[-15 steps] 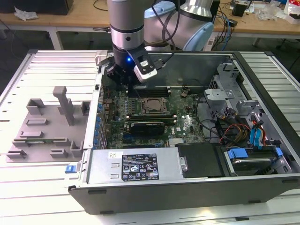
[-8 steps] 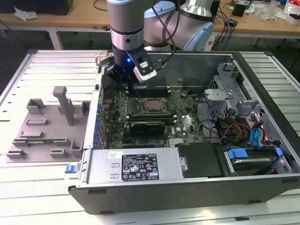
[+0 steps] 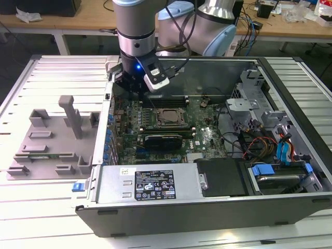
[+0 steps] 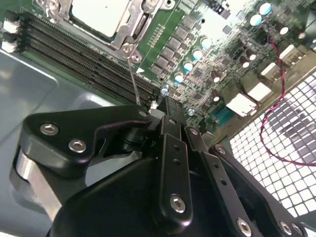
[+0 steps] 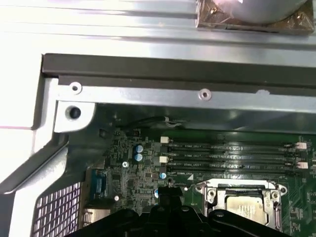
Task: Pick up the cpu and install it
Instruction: 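Install the first cpu locking lever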
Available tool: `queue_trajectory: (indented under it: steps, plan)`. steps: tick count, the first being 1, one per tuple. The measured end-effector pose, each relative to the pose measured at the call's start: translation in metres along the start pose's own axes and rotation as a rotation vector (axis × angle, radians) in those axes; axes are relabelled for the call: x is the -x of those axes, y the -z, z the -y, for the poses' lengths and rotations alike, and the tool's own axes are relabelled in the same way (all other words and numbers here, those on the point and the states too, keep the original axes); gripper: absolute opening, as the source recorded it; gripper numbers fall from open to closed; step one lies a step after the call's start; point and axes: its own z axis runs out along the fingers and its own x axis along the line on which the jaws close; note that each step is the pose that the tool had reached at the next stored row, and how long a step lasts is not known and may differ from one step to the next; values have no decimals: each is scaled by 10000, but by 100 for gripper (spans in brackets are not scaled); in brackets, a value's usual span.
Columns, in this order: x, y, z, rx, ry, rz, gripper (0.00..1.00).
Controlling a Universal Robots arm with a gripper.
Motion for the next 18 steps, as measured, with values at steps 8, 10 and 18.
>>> queue_trajectory:
  steps: [8,10,18]
  plan:
    - [114,-1,10,187,4,58,11]
    - [171,-2,17,187,4,59,11]
    - [443,-3,50,186,4,59,11]
